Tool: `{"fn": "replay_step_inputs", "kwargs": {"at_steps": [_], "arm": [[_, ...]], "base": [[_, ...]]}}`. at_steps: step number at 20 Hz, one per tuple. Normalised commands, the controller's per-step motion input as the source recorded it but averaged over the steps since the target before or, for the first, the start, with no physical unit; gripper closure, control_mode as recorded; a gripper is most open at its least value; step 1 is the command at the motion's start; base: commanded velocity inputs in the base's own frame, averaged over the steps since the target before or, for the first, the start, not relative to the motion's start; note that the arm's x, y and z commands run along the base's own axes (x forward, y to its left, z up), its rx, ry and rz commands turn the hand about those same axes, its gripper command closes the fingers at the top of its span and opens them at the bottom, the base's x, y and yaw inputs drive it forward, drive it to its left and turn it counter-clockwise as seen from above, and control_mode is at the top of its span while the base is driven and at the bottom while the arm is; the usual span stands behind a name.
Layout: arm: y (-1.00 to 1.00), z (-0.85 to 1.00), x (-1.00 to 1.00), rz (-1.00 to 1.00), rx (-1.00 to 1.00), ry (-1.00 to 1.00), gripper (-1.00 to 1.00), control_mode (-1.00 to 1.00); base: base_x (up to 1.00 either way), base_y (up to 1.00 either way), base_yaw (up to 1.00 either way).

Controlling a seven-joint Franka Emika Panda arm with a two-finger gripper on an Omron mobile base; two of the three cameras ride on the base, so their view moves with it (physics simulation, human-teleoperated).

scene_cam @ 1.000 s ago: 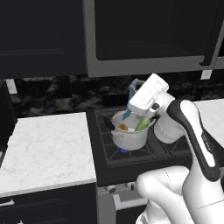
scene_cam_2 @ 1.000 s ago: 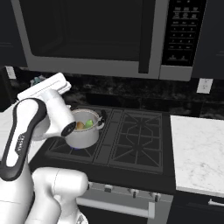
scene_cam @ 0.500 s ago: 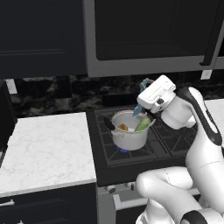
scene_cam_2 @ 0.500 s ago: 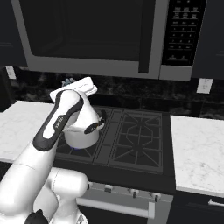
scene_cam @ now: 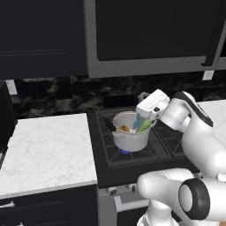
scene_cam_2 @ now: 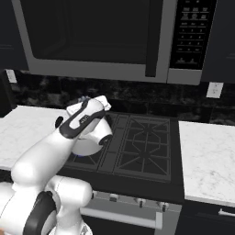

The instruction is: Put the corn and onion in the pot. Retrieve the spatula and lightly stir the vegetables in the pot.

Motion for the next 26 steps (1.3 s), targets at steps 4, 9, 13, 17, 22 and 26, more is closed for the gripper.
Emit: {"fn": "replay_step_inputs", "kwargs": {"at_steps": [4, 9, 13, 17, 22, 26], "arm": [[0.0, -0.51, 0.39, 0.0, 0.0, 0.06, 1.0, -1.0], [-0.05, -0.15, 0.07, -0.01, 0.0, 0.07, 1.0, -1.0], [0.0, 0.26, -0.26, -0.05, 0.0, 0.21, 1.0, -1.0], [0.0, 0.72, -0.24, -0.04, 0.02, 0.16, 1.0, -1.0], [0.0, 0.65, -0.13, -0.02, 0.09, 0.19, 1.0, -1.0], [0.02, 0.04, -0.34, 0.0, 0.19, 0.26, 1.0, -1.0]], "base": [[0.0, 0.0, 0.0], [0.0, 0.0, 0.0], [0.0, 0.0, 0.0], [0.0, 0.0, 0.0], [0.0, 0.0, 0.0], [0.0, 0.0, 0.0]]}}
